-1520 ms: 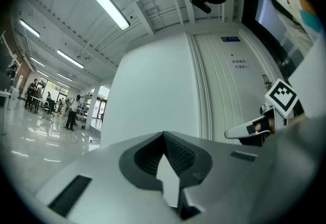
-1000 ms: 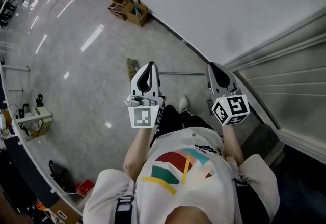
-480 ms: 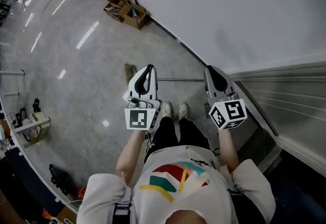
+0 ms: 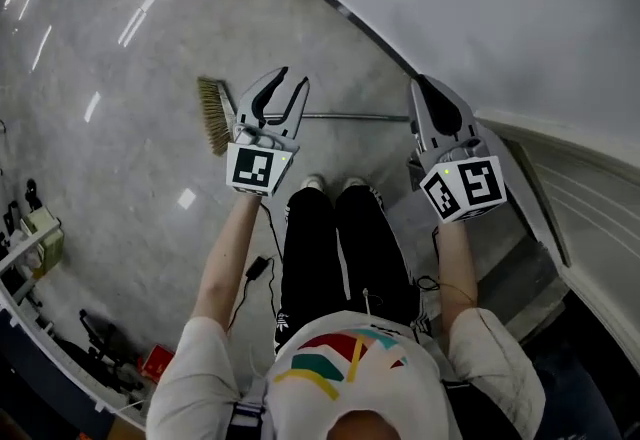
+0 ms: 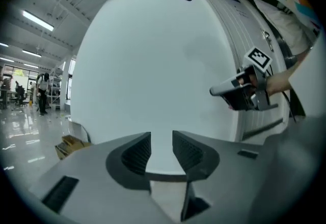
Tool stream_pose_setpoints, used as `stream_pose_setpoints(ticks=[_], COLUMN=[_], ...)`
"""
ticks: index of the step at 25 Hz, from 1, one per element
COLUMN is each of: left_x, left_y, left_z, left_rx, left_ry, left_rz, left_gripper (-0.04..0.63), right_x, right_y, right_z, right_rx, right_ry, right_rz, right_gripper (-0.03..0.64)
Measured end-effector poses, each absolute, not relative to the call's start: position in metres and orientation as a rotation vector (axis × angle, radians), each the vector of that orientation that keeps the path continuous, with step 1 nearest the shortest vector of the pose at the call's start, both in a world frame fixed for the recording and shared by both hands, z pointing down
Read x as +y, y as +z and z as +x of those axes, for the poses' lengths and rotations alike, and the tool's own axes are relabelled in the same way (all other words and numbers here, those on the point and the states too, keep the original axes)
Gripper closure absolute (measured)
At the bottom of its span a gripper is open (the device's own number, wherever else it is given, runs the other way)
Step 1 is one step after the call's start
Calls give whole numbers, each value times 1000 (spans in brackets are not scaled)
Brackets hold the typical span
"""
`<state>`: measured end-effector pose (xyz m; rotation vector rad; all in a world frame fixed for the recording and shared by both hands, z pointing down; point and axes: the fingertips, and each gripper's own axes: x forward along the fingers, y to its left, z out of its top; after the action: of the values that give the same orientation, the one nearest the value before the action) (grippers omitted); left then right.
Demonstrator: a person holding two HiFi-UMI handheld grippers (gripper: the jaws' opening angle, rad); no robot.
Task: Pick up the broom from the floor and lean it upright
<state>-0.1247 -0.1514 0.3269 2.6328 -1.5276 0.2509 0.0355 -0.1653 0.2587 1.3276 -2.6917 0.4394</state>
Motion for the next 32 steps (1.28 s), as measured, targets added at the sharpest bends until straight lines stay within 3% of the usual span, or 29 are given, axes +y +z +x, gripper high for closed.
stream_pose_setpoints(ticks=[6,11,21,32], left_x=[-151,-129,-60,-47], left_y=[625,776,880,912], left_z=[-101,-71,-37,-25], left_rx=[-1162,-813,-50,116], left_ry=[505,719,1125,1378], left_rz=[2723,2846,2856,2819], left_gripper=[436,436,436,437], right_x=[-199,-210,-183,-160], right_y=[499,625,723,723], right_z=[29,28,35,63], right_rx=[-2672,-2701,-2665,-2638], right_ry=[390,402,527,501], right_rz=[1284,1244,1201,1269], right_gripper=[601,601,601,601])
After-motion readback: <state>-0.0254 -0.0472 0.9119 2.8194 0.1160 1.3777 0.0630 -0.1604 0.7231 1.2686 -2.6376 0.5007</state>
